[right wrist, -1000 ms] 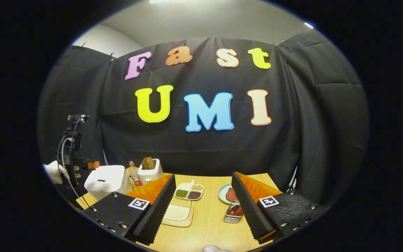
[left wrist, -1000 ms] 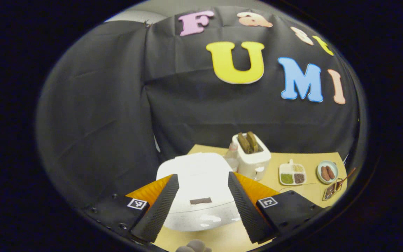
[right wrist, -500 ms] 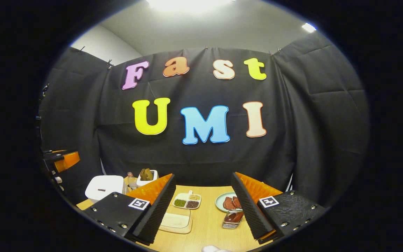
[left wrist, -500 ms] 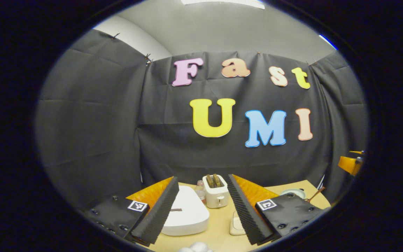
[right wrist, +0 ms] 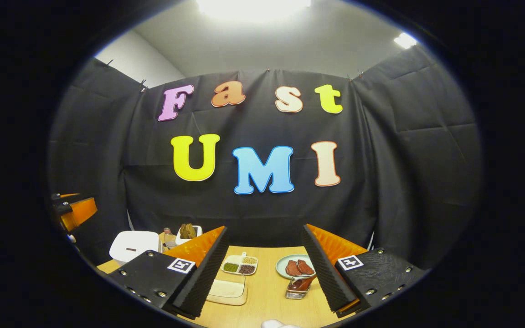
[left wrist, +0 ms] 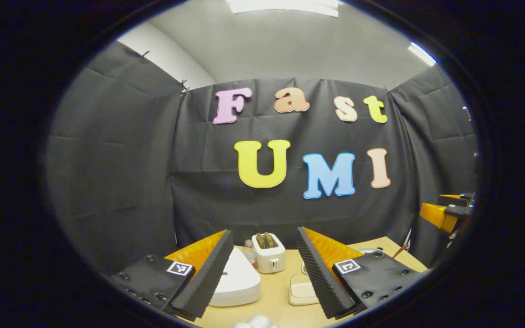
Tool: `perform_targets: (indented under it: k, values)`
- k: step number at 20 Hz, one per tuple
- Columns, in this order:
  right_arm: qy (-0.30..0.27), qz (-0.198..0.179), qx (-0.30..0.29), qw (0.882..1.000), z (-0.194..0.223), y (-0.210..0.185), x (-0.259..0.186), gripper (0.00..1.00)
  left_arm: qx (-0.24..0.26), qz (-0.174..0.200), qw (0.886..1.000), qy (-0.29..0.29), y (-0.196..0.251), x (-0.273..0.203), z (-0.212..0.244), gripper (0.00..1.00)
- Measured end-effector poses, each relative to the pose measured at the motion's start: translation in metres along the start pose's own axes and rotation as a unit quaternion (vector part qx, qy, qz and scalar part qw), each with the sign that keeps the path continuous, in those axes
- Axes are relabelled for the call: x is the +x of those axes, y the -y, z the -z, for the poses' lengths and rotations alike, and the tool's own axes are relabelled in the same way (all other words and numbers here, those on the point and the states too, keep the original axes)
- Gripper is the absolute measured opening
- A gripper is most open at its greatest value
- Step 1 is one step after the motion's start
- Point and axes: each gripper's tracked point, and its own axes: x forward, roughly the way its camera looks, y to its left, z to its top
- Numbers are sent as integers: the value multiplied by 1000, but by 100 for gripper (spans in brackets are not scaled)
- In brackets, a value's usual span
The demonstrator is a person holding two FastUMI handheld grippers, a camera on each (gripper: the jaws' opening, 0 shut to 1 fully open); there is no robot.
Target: Close the left gripper, press the button to open the rice cooker; take a wooden spoon from the chopstick holder with the right hand, scoop a spoonful of rice and pour it into the rice cooker, then put the wooden spoon back into the chopstick holder.
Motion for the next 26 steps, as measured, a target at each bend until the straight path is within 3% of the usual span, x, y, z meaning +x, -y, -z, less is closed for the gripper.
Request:
perform_targets:
  k: [6,26]
  values:
    - [8,8,15,1000,-4,2,-6,98,1,18,1000,4,6,0,-11,99]
    - [22,7,12,1000,-15,9,-17,98,0,16,1000,-7,10,10,-11,99]
